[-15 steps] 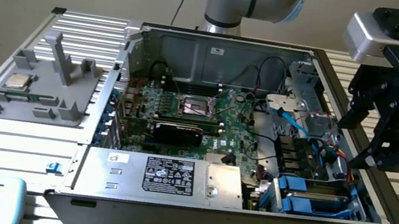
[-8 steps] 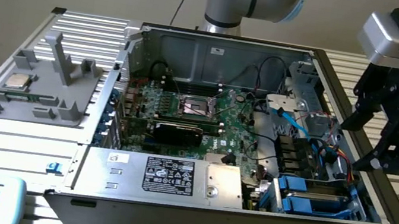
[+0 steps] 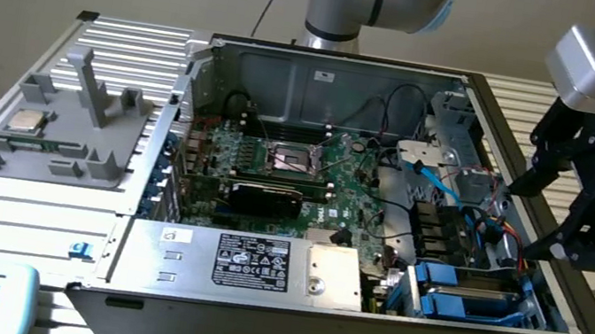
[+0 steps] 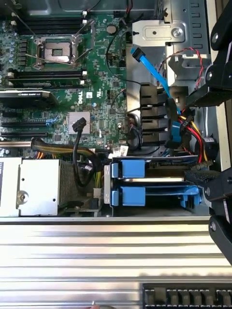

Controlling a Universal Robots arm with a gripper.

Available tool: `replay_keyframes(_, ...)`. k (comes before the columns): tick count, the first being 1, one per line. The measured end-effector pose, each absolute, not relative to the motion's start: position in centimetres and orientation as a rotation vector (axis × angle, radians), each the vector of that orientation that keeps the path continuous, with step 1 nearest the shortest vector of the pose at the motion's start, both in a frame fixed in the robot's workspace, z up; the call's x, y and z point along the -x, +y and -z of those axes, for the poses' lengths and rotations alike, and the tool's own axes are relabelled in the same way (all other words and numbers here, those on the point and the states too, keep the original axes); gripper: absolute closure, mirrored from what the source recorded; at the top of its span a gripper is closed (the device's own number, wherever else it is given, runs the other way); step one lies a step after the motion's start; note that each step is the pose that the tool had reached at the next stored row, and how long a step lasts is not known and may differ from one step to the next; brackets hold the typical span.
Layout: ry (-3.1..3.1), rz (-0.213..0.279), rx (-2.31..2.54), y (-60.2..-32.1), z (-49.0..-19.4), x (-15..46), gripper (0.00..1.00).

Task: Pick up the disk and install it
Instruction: 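Insert the first disk wire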

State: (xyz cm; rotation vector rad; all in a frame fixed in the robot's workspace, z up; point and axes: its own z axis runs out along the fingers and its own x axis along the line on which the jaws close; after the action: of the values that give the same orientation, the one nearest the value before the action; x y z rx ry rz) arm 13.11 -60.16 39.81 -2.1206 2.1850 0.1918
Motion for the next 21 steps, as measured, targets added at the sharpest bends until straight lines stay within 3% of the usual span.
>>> replay_keyframes(13,2.205,-0.298,2.130,-63.1,-39.8,-13.5,0.36)
replay_keyframes(21,2.174,-0.339,2.133,-63.4,-39.5,-14.5,0.36)
